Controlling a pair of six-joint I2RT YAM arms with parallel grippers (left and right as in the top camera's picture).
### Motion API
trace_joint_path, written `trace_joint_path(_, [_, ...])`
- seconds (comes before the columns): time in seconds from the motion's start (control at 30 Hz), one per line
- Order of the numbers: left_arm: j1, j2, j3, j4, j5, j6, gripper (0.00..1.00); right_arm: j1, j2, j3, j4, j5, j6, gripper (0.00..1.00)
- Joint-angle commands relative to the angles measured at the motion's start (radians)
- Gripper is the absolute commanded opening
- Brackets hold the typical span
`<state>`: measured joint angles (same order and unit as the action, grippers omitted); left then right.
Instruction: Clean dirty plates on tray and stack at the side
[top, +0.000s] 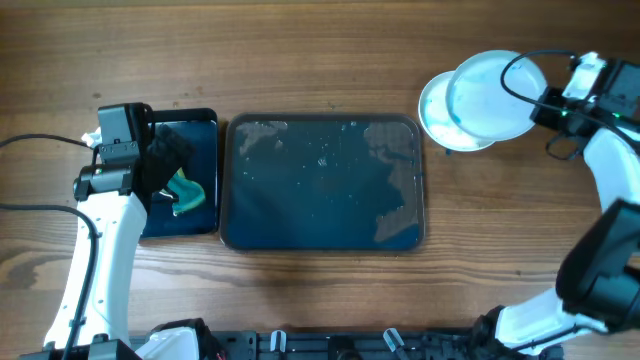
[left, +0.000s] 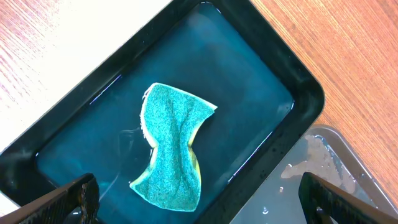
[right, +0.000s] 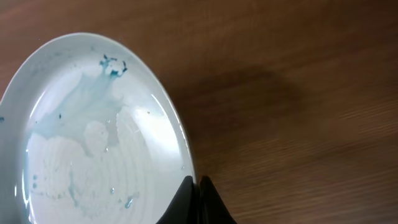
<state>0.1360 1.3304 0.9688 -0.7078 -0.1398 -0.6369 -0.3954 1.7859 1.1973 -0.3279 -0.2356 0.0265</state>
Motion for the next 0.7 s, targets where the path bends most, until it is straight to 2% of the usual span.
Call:
trace_joint_path(0.0, [0.005, -0.006, 0.002, -0.001, 0.002, 0.004, 1.00, 0.005, 0.066, -0.005, 0.023, -0.094, 0.029, 0.04])
trace_joint_path(0.13, [0.005, -0.006, 0.002, -0.001, 0.002, 0.004, 1.00, 0.016, 0.084, -0.009, 0.020, -0.181, 0.029, 0.06])
trace_joint_path(0.17, [0.005, -0.006, 0.002, -0.001, 0.002, 0.004, 1.00, 0.025, 0.084, -0.009, 0.016, -0.181, 0.028, 0.13])
trace_joint_path(0.23, [0.005, -0.006, 0.002, -0.001, 0.002, 0.004, 1.00, 0.038, 0.084, -0.010, 0.009, -0.153, 0.032, 0.41])
trace_joint_path(0.3, [0.005, -0.006, 0.002, -0.001, 0.002, 0.004, 1.00, 0.051, 0.084, -0.010, -0.011, -0.148, 0.047, 0.52])
trace_joint_path(0.43, [0.005, -0.006, 0.002, -0.001, 0.002, 0.004, 1.00, 0.088, 0.069, -0.010, -0.075, -0.176, 0.087, 0.61])
trace_joint_path(0.5, [0.005, -0.006, 0.002, -0.001, 0.002, 0.004, 1.00, 0.119, 0.022, -0.010, -0.117, -0.232, 0.086, 0.68])
trace_joint_path(0.63, [0.005, -0.006, 0.002, -0.001, 0.002, 0.004, 1.00, 0.236, -0.194, -0.010, -0.208, -0.235, 0.116, 0.73])
trace_joint_path(0.67, [0.005, -0.006, 0.002, -0.001, 0.002, 0.004, 1.00, 0.274, -0.267, -0.010, -0.212, -0.218, 0.151, 1.00])
